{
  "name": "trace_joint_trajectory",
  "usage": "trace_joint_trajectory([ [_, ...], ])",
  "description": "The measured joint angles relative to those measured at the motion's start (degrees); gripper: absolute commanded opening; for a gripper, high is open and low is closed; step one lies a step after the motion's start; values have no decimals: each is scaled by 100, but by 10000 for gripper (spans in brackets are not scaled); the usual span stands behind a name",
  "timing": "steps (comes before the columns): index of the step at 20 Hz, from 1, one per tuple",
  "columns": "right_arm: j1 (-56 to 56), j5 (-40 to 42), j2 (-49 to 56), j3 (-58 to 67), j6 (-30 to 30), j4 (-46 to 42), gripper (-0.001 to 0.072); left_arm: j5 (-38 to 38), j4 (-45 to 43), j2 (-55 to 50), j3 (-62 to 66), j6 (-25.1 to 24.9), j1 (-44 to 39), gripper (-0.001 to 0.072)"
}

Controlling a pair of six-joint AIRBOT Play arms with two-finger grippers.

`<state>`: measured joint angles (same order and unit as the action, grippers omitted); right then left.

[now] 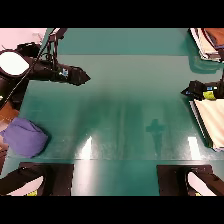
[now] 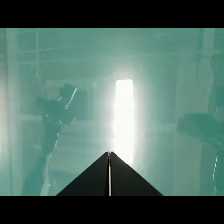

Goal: Fold the shirts.

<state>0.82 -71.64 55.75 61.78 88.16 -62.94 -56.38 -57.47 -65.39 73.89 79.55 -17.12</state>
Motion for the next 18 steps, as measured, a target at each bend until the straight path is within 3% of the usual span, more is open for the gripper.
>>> trace_joint_trajectory([
  [4,0,-83,0,0,0,26,21,-393,-149,284,50,66,319,28],
  [7,0,-146,0,0,0,35,21,-1130,-1176,920,-42,328,706,31],
  [8,0,-162,0,0,0,37,21,-1447,-1639,1158,-125,448,828,168],
  [9,0,-166,0,0,0,39,21,-1773,-2076,1357,-225,546,944,483],
  [10,0,-175,0,0,0,39,21,-2124,-2540,1537,-348,625,1067,690],
  [14,0,-197,0,0,0,42,20,-2942,-3773,2076,-1108,911,1567,668],
  [18,0,-216,0,0,2,42,21,-2583,-4214,2273,-2326,1130,1823,668],
])
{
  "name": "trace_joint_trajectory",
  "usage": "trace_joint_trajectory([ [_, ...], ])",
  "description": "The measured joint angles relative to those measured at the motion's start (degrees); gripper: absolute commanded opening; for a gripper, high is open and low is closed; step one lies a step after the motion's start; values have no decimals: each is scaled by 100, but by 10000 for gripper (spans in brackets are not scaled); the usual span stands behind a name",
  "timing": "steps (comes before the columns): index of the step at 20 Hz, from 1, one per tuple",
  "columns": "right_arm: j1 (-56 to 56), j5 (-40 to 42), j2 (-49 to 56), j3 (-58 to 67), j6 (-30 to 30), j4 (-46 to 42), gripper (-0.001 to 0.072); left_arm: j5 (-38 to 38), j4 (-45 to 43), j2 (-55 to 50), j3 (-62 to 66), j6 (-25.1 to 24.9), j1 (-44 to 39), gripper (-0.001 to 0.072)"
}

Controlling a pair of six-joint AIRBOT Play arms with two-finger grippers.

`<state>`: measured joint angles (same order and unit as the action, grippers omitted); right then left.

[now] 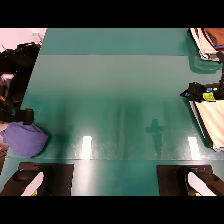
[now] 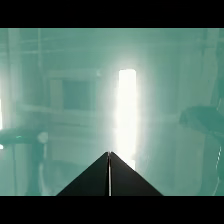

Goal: Fold the shirts.

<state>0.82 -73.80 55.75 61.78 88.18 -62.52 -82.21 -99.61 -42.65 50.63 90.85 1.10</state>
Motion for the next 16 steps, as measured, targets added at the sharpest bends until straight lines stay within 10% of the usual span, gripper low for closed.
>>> trace_joint_trajectory([
  [5,0,-98,0,0,0,2,21,824,-162,59,-1453,382,74,661],
  [7,0,-107,0,0,0,2,21,896,-199,70,-1703,542,85,115],
  [8,0,-116,0,0,0,4,20,883,-208,72,-1740,599,90,37],
  [16,0,107,-236,0,2,4,20,544,20,76,509,584,28,27],
])
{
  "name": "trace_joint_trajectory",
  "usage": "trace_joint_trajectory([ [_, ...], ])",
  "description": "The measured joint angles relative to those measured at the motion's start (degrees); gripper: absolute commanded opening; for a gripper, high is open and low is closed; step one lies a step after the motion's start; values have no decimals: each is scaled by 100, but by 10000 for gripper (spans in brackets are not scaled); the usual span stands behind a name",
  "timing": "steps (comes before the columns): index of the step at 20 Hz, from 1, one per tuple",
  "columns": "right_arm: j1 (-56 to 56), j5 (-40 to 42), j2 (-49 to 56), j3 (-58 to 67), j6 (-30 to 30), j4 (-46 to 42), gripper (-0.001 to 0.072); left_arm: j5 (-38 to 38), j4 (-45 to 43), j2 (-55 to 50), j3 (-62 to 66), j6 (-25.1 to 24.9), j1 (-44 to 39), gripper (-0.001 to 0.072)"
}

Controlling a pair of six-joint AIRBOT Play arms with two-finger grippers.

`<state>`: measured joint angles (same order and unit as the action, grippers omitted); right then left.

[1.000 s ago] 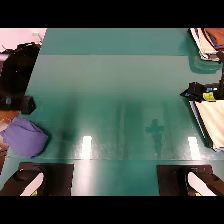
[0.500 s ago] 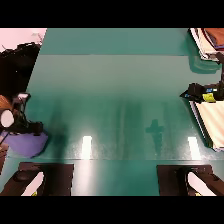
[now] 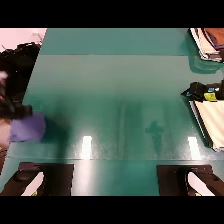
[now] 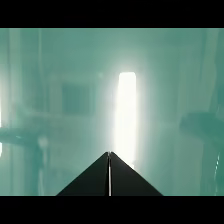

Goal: Fold the shirts.

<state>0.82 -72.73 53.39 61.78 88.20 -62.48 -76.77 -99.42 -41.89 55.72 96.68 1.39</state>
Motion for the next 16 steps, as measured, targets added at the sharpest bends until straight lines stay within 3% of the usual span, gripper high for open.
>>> trace_joint_trajectory([
  [6,0,944,-809,74,17,11,20,533,570,-57,2474,-166,-1176,25],
  [13,0,828,-481,1325,37,-4,20,997,925,-1429,3117,-142,-3213,33],
  [14,0,697,-348,1547,37,-7,20,1019,1062,-1738,3134,-140,-3493,300],
  [15,0,566,-210,1762,37,-7,20,1082,1222,-2050,3154,-146,-3753,646],
  [16,0,437,-94,1939,39,-9,20,1178,1392,-2376,3165,-205,-4000,663],
])
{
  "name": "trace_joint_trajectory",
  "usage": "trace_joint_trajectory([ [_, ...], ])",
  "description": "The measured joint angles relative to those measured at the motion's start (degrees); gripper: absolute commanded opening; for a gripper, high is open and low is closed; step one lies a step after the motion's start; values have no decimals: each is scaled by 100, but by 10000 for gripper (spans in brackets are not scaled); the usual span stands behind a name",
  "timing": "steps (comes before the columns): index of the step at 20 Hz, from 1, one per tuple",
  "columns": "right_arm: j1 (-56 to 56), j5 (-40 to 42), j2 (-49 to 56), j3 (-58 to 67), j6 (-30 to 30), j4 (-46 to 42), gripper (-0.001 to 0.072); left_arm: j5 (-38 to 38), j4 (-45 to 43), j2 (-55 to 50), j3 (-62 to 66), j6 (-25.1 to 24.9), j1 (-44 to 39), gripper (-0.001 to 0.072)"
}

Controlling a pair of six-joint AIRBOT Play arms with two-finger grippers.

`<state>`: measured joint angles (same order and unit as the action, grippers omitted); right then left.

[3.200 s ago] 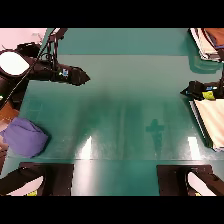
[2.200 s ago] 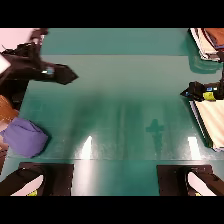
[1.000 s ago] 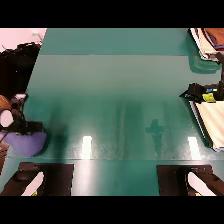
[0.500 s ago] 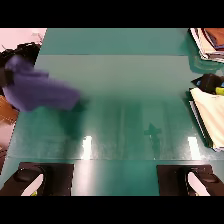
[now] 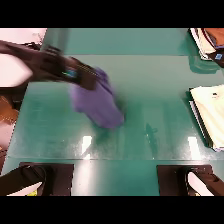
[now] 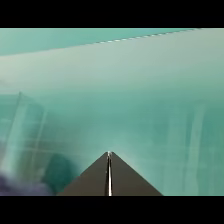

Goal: Fold the shirts.

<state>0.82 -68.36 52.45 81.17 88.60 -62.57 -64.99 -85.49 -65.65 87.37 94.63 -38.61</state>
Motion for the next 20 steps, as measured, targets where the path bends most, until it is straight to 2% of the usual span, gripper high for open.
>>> trace_joint_trajectory([
  [4,0,-529,350,472,0,-7,20,306,184,-793,22,-179,-317,657],
  [9,0,-804,470,621,-4,-17,20,297,201,-1056,-153,-238,573,656],
  [13,0,-870,490,645,-7,-20,20,667,1001,-1384,-623,-542,1309,655],
  [20,0,-1010,494,654,-17,-20,20,1082,1956,-2953,-262,-1266,1606,655],
])
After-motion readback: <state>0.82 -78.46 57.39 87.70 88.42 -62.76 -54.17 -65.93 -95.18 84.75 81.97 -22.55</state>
